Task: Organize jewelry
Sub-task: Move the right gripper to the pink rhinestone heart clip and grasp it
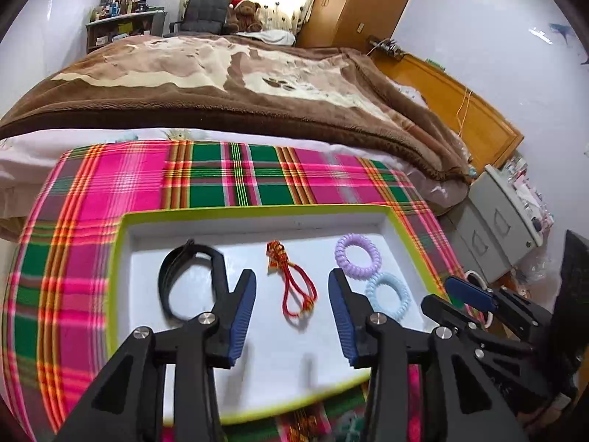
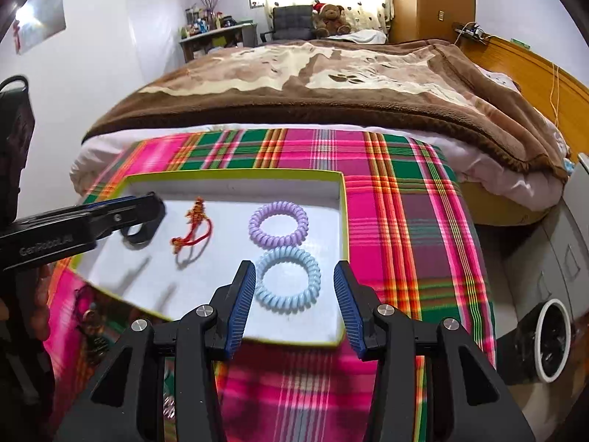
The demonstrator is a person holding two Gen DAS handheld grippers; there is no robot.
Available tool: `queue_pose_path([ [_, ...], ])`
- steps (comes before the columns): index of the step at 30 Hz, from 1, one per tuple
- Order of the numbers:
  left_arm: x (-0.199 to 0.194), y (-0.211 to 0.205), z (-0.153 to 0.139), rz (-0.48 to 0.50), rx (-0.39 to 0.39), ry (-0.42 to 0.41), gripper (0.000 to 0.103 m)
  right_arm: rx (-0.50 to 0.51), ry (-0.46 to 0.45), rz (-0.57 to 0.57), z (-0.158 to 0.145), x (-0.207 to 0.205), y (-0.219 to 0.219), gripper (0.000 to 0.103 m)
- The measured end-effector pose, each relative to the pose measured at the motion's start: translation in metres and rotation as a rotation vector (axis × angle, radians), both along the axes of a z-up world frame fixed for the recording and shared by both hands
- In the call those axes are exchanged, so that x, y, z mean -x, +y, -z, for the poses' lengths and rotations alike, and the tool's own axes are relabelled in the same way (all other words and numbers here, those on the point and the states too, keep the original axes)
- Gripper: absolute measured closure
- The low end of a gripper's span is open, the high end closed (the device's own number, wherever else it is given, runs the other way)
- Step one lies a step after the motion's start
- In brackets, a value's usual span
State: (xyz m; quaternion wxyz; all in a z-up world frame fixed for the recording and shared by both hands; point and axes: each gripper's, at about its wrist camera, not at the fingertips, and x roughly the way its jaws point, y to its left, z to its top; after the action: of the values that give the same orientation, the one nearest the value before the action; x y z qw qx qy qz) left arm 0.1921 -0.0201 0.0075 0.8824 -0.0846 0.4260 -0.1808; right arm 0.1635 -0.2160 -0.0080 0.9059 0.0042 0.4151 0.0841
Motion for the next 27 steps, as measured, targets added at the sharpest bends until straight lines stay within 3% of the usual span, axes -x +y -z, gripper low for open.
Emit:
queue_pose_path([
  [10, 0.055, 0.034, -0.017, -0.06, 0.021, -0.046, 0.06, -0.068, -0.014, -0.103, 0.0, 0.041, 0.008, 0.058],
  [19, 0.1, 0.069, -0.011, -0.119, 0.02, -0.042, 0.059, -0.092, 0.023, -0.312, 0.02, 0.069, 0.032, 0.058],
  [27, 0.125, 0.089, -0.001, -0.149, 0.034, -0.017, 0.059, -0.084, 0.045, -0.405, 0.032, 0.072, 0.047, 0.058],
])
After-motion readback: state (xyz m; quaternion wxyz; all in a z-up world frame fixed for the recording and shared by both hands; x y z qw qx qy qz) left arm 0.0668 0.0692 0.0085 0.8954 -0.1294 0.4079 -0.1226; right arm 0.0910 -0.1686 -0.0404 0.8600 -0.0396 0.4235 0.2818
